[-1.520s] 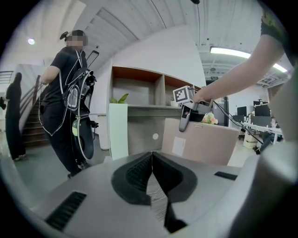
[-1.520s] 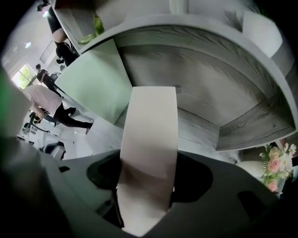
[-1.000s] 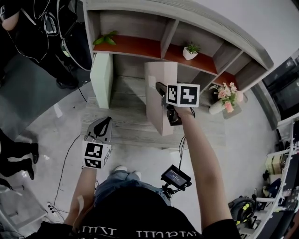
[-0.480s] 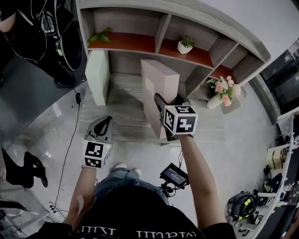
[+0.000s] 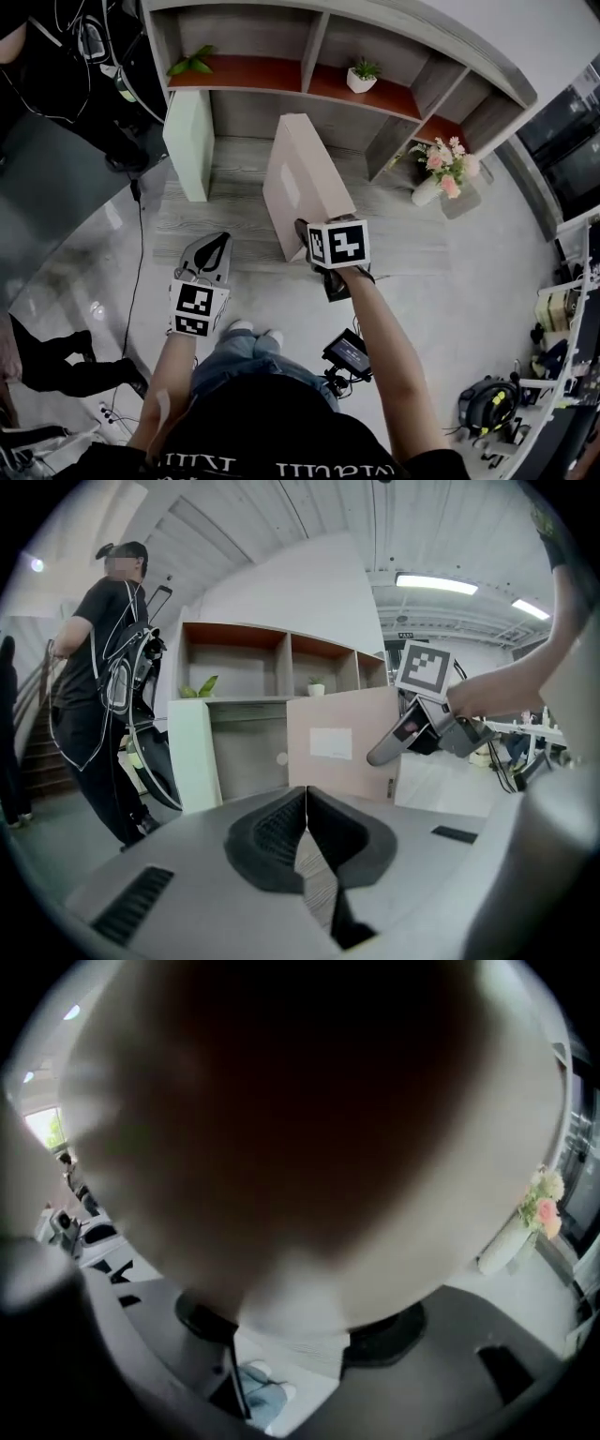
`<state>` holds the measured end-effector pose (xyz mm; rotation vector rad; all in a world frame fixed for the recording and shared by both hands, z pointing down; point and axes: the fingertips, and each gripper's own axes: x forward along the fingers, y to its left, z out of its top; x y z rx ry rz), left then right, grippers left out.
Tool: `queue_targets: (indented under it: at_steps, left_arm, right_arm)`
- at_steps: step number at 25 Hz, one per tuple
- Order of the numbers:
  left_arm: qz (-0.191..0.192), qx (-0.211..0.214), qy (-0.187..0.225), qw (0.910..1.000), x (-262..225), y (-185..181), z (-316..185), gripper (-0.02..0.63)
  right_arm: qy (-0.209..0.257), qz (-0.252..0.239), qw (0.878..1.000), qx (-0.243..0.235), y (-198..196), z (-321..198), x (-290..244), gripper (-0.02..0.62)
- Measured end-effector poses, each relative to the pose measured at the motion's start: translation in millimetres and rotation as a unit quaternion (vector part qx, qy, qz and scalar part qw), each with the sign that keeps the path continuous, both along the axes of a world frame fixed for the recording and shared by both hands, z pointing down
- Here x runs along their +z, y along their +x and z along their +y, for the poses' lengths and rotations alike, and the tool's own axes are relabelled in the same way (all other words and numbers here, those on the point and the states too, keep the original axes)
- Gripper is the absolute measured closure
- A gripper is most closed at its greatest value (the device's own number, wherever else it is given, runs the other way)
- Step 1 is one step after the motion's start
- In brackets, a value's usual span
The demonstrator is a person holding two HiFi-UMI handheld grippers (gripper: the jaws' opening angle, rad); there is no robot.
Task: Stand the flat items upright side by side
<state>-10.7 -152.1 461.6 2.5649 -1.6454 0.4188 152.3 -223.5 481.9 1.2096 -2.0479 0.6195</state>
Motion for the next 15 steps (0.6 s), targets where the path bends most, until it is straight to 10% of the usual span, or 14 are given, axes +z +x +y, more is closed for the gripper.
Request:
queue_targets:
  at_steps: [15]
  left_arm:
    - [-0.014, -0.024, 0.018, 0.9994, -13.9, -46.4, 3.8, 0.594]
  right_arm:
    - [0.051, -0.007, 0.998, 0.030, -76.3, -25.3, -0.2, 0.290]
